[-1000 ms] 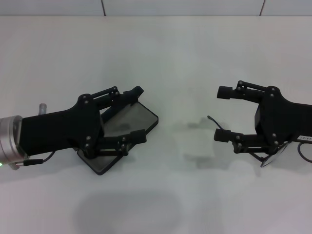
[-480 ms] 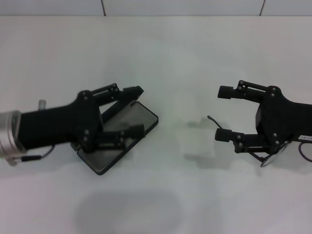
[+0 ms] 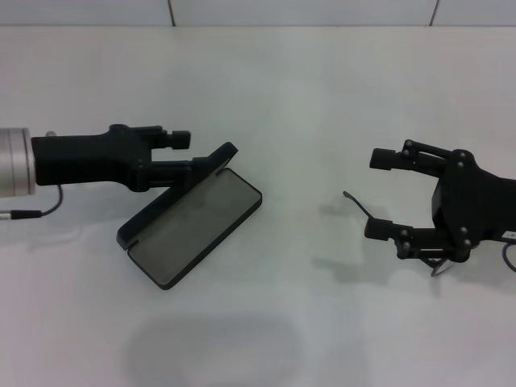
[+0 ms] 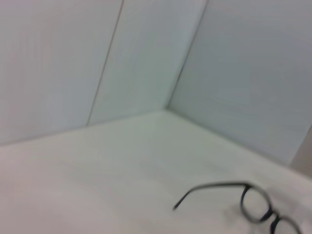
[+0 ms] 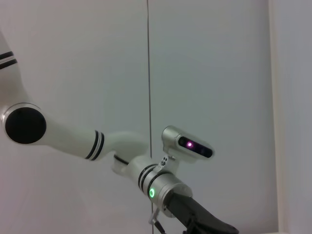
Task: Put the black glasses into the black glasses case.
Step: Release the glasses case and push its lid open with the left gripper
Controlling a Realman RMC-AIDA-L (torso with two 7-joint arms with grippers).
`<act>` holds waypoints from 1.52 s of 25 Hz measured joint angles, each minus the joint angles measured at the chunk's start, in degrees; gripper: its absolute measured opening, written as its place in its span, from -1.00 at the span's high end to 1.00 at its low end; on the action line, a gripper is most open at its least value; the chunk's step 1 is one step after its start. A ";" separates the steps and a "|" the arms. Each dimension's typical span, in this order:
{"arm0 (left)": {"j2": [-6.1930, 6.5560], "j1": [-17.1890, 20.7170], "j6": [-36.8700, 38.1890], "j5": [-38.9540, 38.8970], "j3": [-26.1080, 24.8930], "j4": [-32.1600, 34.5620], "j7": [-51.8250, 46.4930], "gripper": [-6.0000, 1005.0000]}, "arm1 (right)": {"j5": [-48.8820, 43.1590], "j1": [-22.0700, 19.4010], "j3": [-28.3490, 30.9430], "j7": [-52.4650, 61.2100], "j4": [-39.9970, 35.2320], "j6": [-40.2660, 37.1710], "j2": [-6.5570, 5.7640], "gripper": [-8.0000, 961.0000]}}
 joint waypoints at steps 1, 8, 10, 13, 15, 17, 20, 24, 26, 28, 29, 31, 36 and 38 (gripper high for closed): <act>-0.09 0.11 -0.23 1.34 -0.01 1.48 -1.13 -0.77 | 0.00 -0.21 0.00 0.00 0.01 0.03 -0.01 -0.74; -2.46 3.32 -0.28 14.43 0.03 19.55 -11.75 -0.43 | 0.00 -0.47 0.00 0.00 -0.01 0.10 -0.19 -0.74; -4.10 4.31 -0.19 18.29 0.19 24.49 -13.57 -0.41 | 0.00 -0.47 0.00 0.00 -0.01 0.12 -0.20 -0.74; -7.00 5.43 -0.11 23.39 0.43 29.18 -14.43 -0.39 | 0.00 -0.47 0.00 0.00 -0.01 0.31 -0.19 -0.73; -8.01 5.52 -0.04 25.51 0.73 30.30 -14.67 -0.39 | 0.00 -0.43 0.00 0.00 -0.01 0.58 -0.16 -0.73; -8.14 5.28 0.09 26.28 1.69 30.38 -15.66 -0.39 | 0.01 -0.33 0.00 0.00 -0.01 0.75 -0.10 -0.73; -8.09 4.72 0.13 26.53 2.15 29.86 -16.73 -0.37 | 0.06 -0.25 0.00 0.00 0.02 0.82 0.01 -0.73; -8.16 4.48 -0.37 27.10 2.18 29.40 -16.48 -0.34 | 0.06 -0.23 0.00 0.00 0.02 0.89 0.09 -0.73; -8.18 4.47 -0.64 27.35 2.19 29.34 -16.42 -0.32 | 0.06 -0.22 0.00 0.00 0.02 0.90 0.10 -0.73; -8.20 4.46 -0.72 27.79 2.24 29.32 -16.38 -0.30 | 0.06 -0.27 0.00 0.00 0.02 0.91 0.11 -0.73; -8.20 4.46 -0.75 28.02 2.25 29.31 -16.37 -0.29 | 0.06 -0.32 0.00 0.00 0.02 0.91 0.11 -0.72; -8.21 4.39 -0.84 28.30 2.26 28.94 -16.36 -0.27 | 0.05 -0.36 0.00 0.00 0.03 0.91 0.11 -0.72; -8.24 3.45 -1.26 29.47 2.38 27.69 -16.33 0.10 | 0.01 -0.38 0.00 -0.01 0.02 0.91 0.15 -0.72; -8.29 3.31 -1.94 29.92 2.88 27.54 -16.33 0.21 | 0.00 -0.41 0.00 -0.04 0.02 0.91 0.20 -0.72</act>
